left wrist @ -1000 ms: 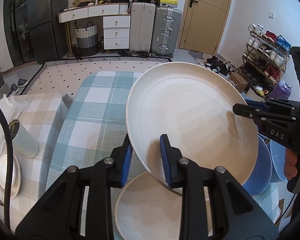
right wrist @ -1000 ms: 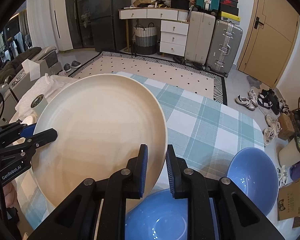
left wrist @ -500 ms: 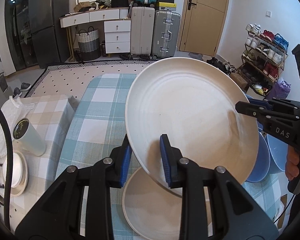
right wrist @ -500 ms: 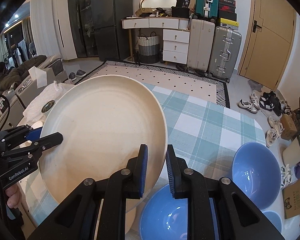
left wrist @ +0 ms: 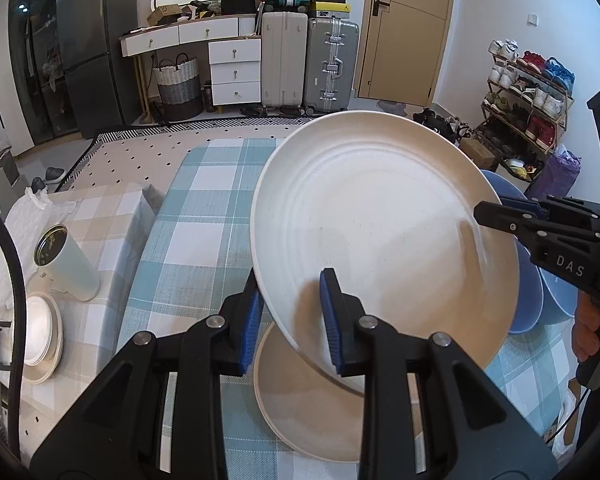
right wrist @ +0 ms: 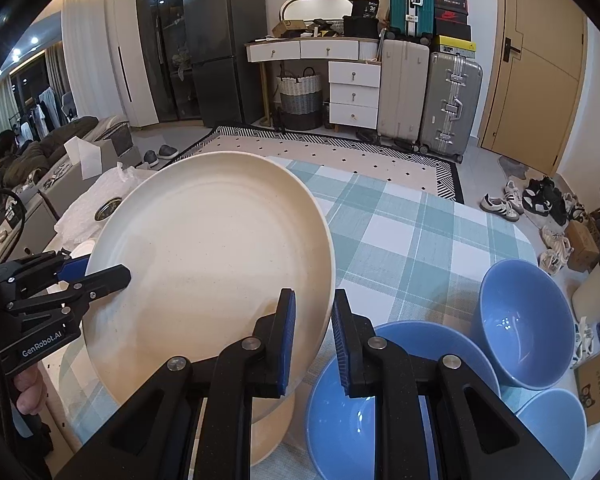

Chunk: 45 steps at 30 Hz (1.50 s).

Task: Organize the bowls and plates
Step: 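Lower the held cream plate onto the stacked cream plates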

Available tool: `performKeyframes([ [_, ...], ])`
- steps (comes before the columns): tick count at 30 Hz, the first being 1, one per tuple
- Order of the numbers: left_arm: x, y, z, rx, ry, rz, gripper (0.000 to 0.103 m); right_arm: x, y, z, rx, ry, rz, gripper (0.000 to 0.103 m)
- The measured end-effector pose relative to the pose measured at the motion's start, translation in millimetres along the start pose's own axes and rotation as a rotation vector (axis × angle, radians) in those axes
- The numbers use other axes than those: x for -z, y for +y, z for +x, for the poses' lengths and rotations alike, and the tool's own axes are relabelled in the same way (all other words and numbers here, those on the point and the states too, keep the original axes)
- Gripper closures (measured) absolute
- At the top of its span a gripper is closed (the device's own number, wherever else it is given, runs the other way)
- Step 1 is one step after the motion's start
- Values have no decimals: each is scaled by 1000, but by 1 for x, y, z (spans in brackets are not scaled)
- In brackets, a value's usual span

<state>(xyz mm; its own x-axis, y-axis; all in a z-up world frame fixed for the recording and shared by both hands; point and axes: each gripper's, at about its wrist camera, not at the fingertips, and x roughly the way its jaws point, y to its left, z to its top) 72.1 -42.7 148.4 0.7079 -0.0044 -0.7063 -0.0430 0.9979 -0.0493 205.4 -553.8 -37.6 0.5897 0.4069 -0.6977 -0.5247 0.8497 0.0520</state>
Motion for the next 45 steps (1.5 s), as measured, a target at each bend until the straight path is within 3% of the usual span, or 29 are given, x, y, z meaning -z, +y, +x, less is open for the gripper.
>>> performKeyframes([
  [9, 28, 3, -15, -12, 15, -2, 79, 12, 11, 1, -21, 2, -3, 85],
  [30, 71, 21, 28, -40, 80, 15, 79, 60, 25, 31, -67, 64, 0, 84],
  [45, 93, 32, 57, -57, 107, 27, 79, 81, 31, 52, -52, 113, -31, 84],
])
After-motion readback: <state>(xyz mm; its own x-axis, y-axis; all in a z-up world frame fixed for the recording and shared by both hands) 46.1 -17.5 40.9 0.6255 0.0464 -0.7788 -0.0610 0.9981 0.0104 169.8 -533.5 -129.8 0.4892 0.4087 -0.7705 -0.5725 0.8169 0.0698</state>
